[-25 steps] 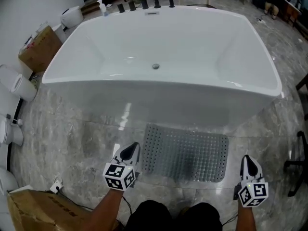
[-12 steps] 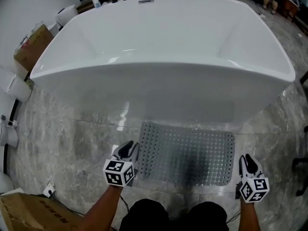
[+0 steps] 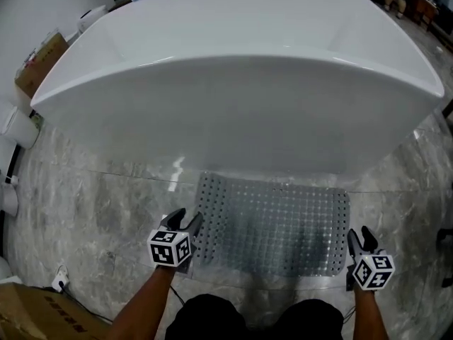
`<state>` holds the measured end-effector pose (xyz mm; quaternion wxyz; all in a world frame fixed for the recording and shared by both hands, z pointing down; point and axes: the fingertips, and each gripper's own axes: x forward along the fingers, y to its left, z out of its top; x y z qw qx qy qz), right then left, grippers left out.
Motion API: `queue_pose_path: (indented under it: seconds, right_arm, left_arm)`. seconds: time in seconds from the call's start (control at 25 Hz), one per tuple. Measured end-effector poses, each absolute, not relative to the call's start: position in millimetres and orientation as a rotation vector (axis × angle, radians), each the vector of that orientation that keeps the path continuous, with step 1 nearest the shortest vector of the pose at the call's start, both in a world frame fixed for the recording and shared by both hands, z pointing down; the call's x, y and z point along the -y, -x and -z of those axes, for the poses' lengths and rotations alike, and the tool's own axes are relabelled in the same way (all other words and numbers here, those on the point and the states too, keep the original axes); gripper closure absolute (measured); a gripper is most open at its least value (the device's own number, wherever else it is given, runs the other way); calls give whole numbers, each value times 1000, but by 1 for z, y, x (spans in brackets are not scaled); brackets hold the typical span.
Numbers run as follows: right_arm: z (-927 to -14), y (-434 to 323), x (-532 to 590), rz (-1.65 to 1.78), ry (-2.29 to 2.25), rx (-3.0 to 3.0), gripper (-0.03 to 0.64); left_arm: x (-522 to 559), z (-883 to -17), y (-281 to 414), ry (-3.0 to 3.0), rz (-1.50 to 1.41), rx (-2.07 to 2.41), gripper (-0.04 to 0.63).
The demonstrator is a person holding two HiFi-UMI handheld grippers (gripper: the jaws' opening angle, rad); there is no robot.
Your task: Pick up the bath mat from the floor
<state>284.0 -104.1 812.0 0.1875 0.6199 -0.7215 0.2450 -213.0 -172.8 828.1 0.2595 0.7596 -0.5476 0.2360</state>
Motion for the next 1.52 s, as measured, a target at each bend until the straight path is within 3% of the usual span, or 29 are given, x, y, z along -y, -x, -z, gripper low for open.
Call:
queue_pose_path:
  seconds: [0.24,0.92,1.28,1.44,1.52]
  right_arm:
    - [-864,-297,99,-739,-1694,1972,385]
    - [-999,-322,108,-940,-1618,1772,272]
    - [-1032,-320,106,-1005,-1581,1699,258]
    - [-1031,-326,107,-982,-1639,1678,281]
    - [-1031,-324,107,-983,-1640,1689,296]
  left_arm:
    - [163,-879,219,-1977,-707,1438,356]
    - [157,-1001,245,-1798,-800,1306,307]
    - [159,-1022,247,-1775,-815,1251,299]
    - [159,-1025,244,-1796,-853,1276,301]
    - [159,-1024,240,-1811,-862,1288,346]
